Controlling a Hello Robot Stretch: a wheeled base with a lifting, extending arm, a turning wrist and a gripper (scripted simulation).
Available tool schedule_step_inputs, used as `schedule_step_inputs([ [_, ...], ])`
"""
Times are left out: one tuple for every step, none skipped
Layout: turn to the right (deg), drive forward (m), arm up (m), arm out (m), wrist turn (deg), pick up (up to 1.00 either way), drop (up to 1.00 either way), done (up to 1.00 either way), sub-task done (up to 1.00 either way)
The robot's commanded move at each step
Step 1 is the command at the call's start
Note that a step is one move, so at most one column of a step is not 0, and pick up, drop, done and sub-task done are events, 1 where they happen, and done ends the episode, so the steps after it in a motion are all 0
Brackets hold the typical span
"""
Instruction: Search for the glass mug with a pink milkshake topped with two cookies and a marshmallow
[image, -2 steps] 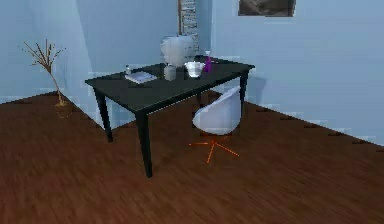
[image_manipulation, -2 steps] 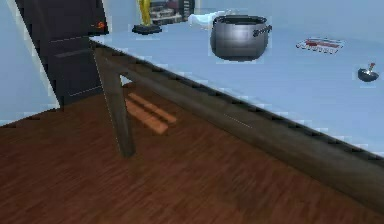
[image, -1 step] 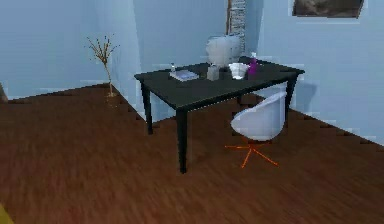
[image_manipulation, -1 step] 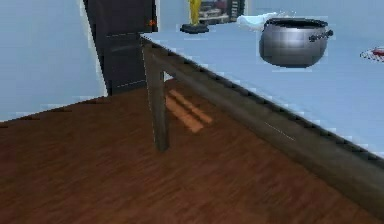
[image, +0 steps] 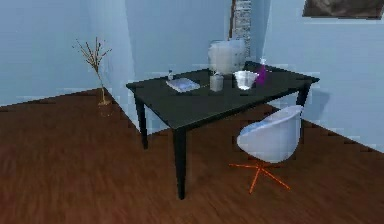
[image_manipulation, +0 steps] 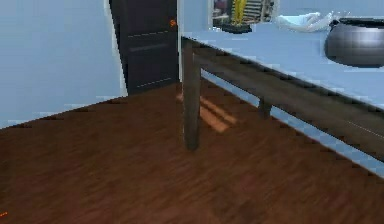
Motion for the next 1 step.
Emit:
schedule_step_inputs([
  [9.0, 0.0, 0.0, 0.0, 0.0, 0.0, 0.0, 0.0, 0.0],
])
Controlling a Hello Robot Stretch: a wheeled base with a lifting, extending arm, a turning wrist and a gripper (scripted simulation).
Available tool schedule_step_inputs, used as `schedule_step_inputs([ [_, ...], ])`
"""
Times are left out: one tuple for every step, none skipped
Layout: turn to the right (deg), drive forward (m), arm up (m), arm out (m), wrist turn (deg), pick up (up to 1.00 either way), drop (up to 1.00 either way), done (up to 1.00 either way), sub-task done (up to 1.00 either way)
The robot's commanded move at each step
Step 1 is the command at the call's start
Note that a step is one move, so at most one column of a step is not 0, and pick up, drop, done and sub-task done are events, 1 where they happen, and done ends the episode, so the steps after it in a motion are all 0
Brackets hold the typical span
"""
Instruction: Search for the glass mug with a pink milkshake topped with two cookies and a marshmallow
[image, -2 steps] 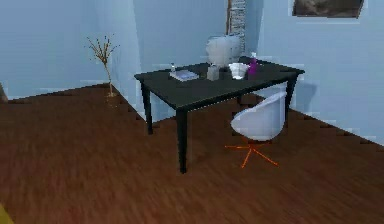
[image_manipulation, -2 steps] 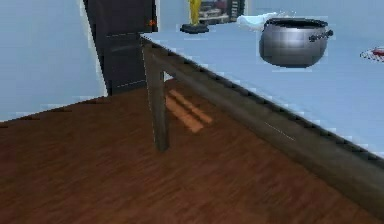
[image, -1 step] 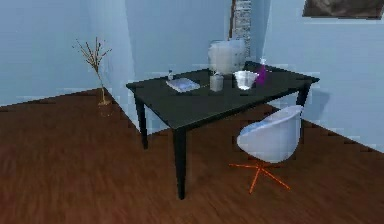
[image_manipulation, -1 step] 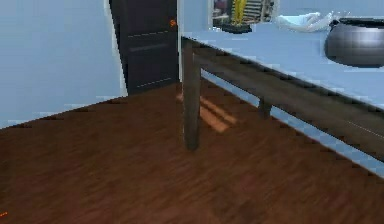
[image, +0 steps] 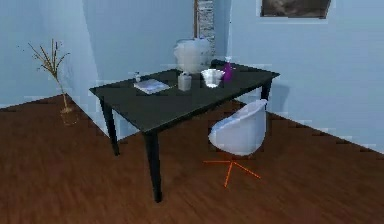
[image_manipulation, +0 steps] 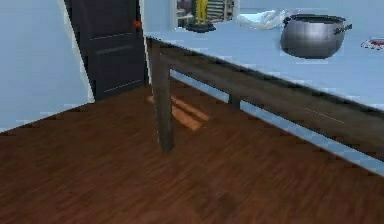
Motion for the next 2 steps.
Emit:
schedule_step_inputs([
  [0.0, 0.8, 0.0, 0.0, 0.0, 0.0, 0.0, 0.0, 0.0],
  [0.0, 0.0, 0.0, 0.0, 0.0, 0.0, 0.0, 1.0, 0.0],
])
